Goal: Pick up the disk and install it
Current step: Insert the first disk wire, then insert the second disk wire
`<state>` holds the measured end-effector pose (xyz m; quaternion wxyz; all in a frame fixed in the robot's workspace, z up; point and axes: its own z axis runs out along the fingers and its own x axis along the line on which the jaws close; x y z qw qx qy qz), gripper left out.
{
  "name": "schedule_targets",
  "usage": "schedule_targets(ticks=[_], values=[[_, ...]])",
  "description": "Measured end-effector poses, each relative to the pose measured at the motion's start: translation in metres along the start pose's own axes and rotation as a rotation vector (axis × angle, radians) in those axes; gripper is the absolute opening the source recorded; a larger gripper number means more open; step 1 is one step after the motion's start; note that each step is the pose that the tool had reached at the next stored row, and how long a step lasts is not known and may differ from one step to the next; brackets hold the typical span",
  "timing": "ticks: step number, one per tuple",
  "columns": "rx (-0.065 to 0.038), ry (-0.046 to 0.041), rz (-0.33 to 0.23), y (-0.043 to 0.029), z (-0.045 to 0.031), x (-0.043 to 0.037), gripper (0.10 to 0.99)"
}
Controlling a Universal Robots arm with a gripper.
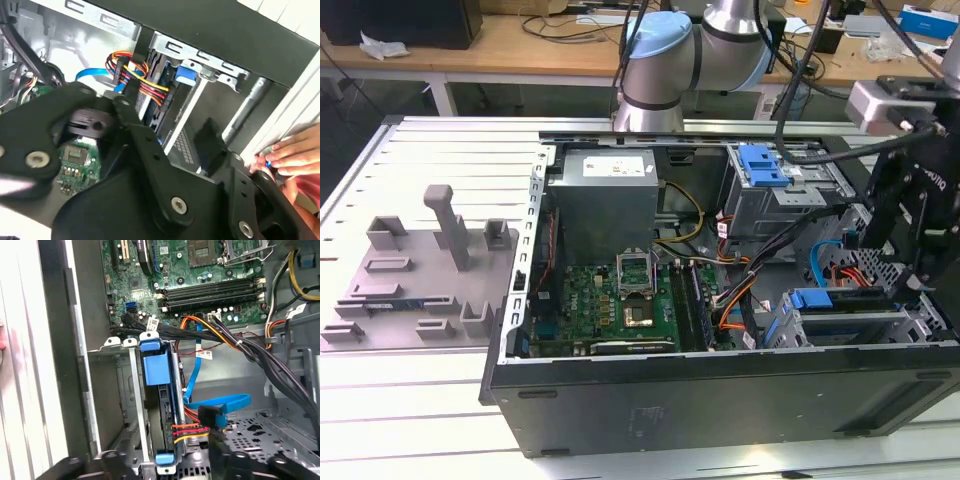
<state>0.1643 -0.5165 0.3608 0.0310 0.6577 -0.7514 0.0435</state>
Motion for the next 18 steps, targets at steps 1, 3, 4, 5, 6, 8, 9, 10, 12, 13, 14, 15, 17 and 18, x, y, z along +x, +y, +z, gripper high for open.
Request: schedule_targets(ticks=[1, 3, 4, 5, 6, 8, 9, 10, 12, 13, 14, 15, 17, 18], values=[[0.0, 0.0, 0.0, -0.0001, -0.0023, 0.0002, 0.776], [0.001, -0.0002, 0.0, -0.0001, -0.0048, 0.0006, 0.835], [0.001, -0.0003, 0.0, 0.0, -0.0049, 0.0005, 0.902], [0.001, -0.0003, 0.0, 0.0, -0.005, 0.0005, 0.902], [0.001, 0.0, 0.0, -0.0001, -0.0051, 0.0006, 0.902], [0.001, -0.0001, 0.0, -0.0001, -0.0052, 0.0006, 0.902], [0.001, -0.0001, 0.0, -0.0001, -0.0052, 0.0006, 0.902], [0.001, -0.0001, 0.0, -0.0001, -0.0053, 0.0006, 0.902], [0.001, 0.0, 0.0, -0.0001, -0.0055, 0.0006, 0.902], [0.001, 0.0, 0.0, -0.0001, -0.0055, 0.0006, 0.902], [0.001, 0.0, 0.0, -0.0001, -0.0055, 0.0006, 0.902], [0.001, 0.0, 0.0, -0.0001, -0.0055, 0.0006, 0.902], [0.001, -0.0001, 0.0, -0.0001, -0.0056, 0.0006, 0.902], [0.001, 0.0, 0.0, -0.0001, -0.0056, 0.0006, 0.902]])
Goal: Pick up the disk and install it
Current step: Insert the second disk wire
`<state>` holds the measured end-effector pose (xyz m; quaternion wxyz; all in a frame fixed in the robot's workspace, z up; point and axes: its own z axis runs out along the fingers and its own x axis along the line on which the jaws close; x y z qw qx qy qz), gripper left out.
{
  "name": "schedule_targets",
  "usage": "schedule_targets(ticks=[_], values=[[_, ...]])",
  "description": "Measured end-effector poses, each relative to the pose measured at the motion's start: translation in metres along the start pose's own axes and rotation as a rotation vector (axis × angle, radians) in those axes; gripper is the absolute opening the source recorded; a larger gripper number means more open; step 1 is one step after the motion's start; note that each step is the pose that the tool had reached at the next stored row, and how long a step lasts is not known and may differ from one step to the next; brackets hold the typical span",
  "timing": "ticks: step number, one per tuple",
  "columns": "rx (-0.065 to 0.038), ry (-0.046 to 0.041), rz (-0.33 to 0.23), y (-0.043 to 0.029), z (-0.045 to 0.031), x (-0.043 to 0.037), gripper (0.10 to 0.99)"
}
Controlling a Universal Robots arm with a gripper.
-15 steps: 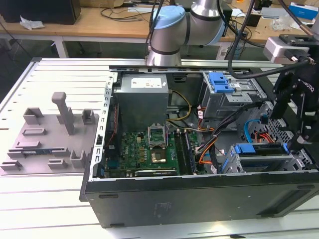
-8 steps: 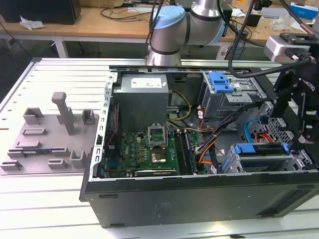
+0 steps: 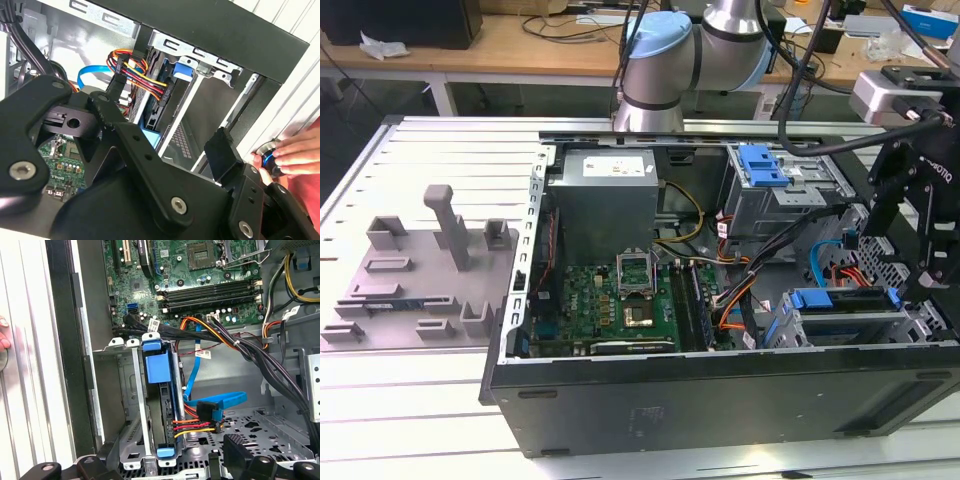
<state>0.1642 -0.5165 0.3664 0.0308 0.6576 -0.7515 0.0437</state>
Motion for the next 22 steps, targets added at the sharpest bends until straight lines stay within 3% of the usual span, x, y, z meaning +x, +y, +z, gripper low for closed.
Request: schedule_targets(ticks=[4, 5, 6, 7, 9, 11, 12, 13, 14, 15, 16, 18, 19, 21, 22], values=[[0.0, 0.0006, 0.0, 0.0001, -0.0004, -0.0006, 0.902], [0.001, 0.0257, -0.001, 0.0009, -0.0008, -0.0067, 0.902], [0.003, 0.0725, -0.002, 0.002, -0.0021, -0.0157, 0.902], [0.006, 0.1118, -0.002, 0.0039, -0.004, -0.032, 0.902], [0.008, 0.1326, -0.002, 0.0049, -0.005, -0.04, 0.902], [0.011, 0.1643, -0.003, 0.006, -0.0061, -0.0481, 0.902], [0.015, 0.1966, -0.003, 0.0069, -0.0069, -0.0547, 0.82], [0.017, 0.2215, -0.003, 0.0075, -0.0076, -0.0595, 0.757], [0.023, 0.2693, -0.004, 0.009, -0.0087, -0.0703, 0.694], [0.026, 0.293, -0.004, 0.0098, -0.0095, -0.0763, 0.631], [0.028, 0.326, -0.005, 0.0108, -0.0102, -0.0837, 0.631], [0.027, 0.351, -0.006, 0.0115, -0.0104, -0.0882, 0.631], [0.026, 0.3679, -0.007, 0.0124, -0.0106, -0.0906, 0.631], [0.025, 0.3875, -0.008, 0.015, -0.0101, -0.0933, 0.631], [0.023, 0.4017, -0.009, 0.0176, -0.0099, -0.0949, 0.549]])
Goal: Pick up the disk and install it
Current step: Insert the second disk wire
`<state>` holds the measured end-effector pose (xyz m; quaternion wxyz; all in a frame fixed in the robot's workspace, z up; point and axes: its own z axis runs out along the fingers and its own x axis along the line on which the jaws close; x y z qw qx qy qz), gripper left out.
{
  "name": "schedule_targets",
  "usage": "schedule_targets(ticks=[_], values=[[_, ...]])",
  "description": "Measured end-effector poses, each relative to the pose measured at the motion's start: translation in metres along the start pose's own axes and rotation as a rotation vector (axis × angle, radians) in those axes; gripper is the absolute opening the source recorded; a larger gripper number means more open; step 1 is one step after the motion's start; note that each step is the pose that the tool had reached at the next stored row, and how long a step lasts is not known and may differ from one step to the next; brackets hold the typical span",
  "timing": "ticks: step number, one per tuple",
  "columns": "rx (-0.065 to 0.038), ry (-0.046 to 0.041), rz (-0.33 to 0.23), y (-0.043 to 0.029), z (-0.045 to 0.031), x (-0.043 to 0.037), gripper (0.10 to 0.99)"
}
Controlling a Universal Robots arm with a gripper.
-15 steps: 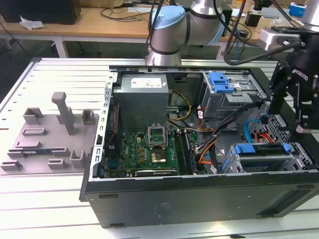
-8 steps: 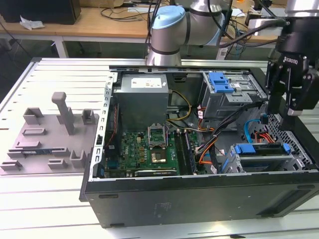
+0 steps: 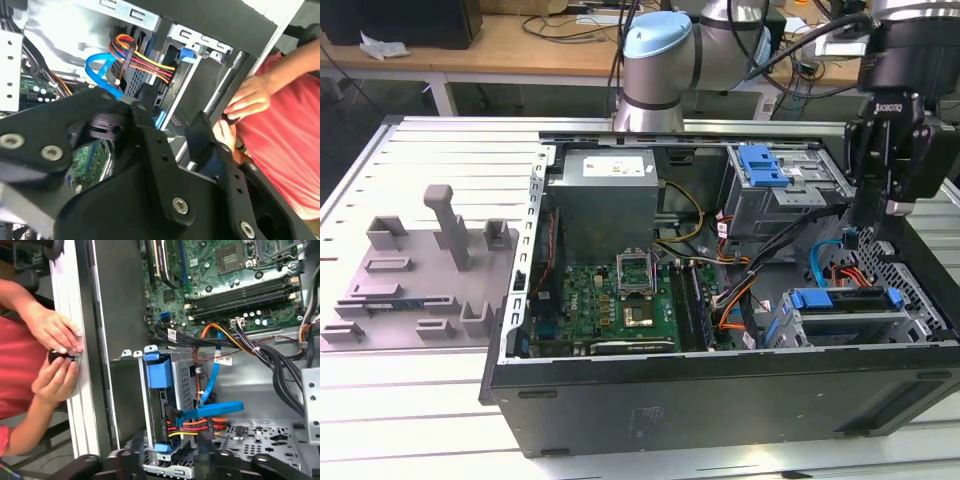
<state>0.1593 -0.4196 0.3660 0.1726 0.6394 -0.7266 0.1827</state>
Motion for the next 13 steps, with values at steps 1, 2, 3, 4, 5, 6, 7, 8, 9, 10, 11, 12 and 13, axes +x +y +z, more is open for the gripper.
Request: schedule_targets(ticks=[1, 2, 3, 4, 5, 6, 7, 8, 9, 10, 11, 12, 13], values=[[-0.001, 0.0095, -0.001, 0.0024, -0.0001, -0.0011, 0.478], [-0.002, 0.0148, -0.002, 0.004, -0.0001, -0.0018, 0.478], [-0.003, 0.0221, -0.003, 0.0063, -0.0001, -0.0028, 0.478], [-0.004, 0.0271, -0.004, 0.0078, 0.0001, -0.0034, 0.478], [-0.006, 0.0308, -0.005, 0.0088, 0.0004, -0.0038, 0.478], [-0.014, 0.0381, -0.01, 0.0093, 0.0009, -0.0043, 0.478], [-0.026, 0.0439, -0.017, 0.0094, 0.0013, -0.0045, 0.478], [-0.04, 0.0491, -0.025, 0.0095, 0.0019, -0.0048, 0.478], [-0.05, 0.0516, -0.031, 0.0095, 0.0033, -0.0056, 0.478], [-0.051, 0.0522, -0.032, 0.0096, 0.0037, -0.0059, 0.478], [-0.051, 0.0526, -0.033, 0.0096, 0.0039, -0.0062, 0.478], [-0.05, 0.0562, -0.033, 0.0097, 0.0041, -0.0069, 0.478], [-0.048, 0.0644, -0.034, 0.0097, 0.0041, -0.0074, 0.478]])
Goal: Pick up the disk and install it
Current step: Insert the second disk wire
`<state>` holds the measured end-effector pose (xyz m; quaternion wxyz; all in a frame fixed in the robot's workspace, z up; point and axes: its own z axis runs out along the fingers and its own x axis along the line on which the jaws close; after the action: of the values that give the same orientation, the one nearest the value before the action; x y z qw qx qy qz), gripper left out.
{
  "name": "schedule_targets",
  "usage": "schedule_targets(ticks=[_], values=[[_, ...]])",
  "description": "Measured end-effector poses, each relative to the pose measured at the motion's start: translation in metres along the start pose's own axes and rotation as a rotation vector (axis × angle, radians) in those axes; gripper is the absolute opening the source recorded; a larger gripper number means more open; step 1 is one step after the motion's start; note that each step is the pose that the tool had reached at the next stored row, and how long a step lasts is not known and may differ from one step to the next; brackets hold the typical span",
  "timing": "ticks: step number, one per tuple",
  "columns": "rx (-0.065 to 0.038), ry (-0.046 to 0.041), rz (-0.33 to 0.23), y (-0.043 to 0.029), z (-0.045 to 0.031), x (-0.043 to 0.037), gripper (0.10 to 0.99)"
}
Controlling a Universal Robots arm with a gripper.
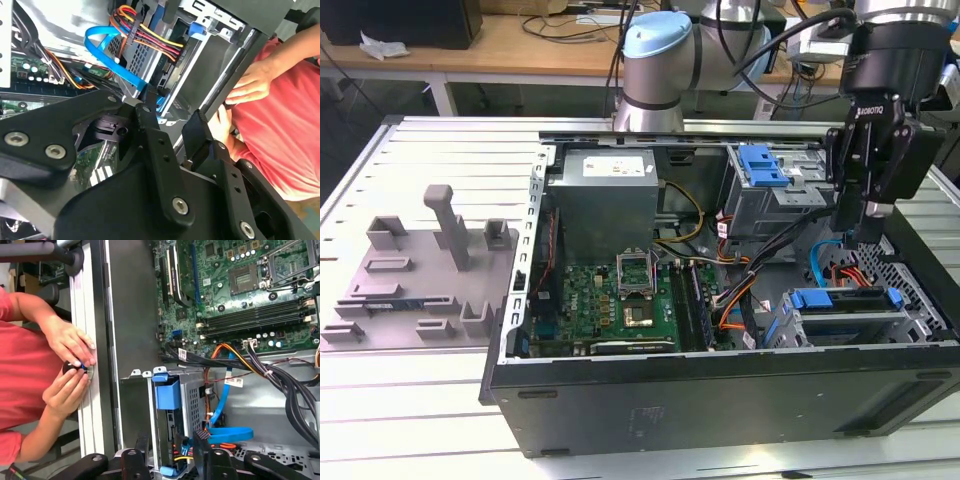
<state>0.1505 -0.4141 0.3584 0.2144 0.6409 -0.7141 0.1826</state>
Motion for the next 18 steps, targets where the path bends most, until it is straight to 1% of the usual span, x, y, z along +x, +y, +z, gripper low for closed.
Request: schedule_targets(ticks=[1, 2, 3, 4, 6, 10, 11, 12, 14, 15, 18], values=[[0.001, 0.0081, 0.0, 0.0, 0.0003, -0.0005, 0.478], [0.002, 0.0181, 0.0, 0.0, 0.0011, -0.0013, 0.478], [0.003, 0.0242, 0.0, 0.0, 0.002, -0.002, 0.478], [0.004, 0.0284, 0.0, 0.0001, 0.0022, -0.0025, 0.478], [0.005, 0.0333, -0.001, 0.0001, 0.0026, -0.0034, 0.478], [0.007, 0.0377, -0.003, 0.0003, 0.0041, -0.0069, 0.478], [0.008, 0.0405, -0.004, 0.0004, 0.004, -0.0082, 0.478], [0.008, 0.043, -0.004, 0.0005, 0.0037, -0.0091, 0.459], [0.01, 0.0479, -0.006, 0.0007, 0.0029, -0.0108, 0.459], [0.011, 0.0501, -0.006, 0.0008, 0.0025, -0.0115, 0.388], [0.015, 0.0562, -0.012, 0.001, 0.0016, -0.0143, 0.388]])
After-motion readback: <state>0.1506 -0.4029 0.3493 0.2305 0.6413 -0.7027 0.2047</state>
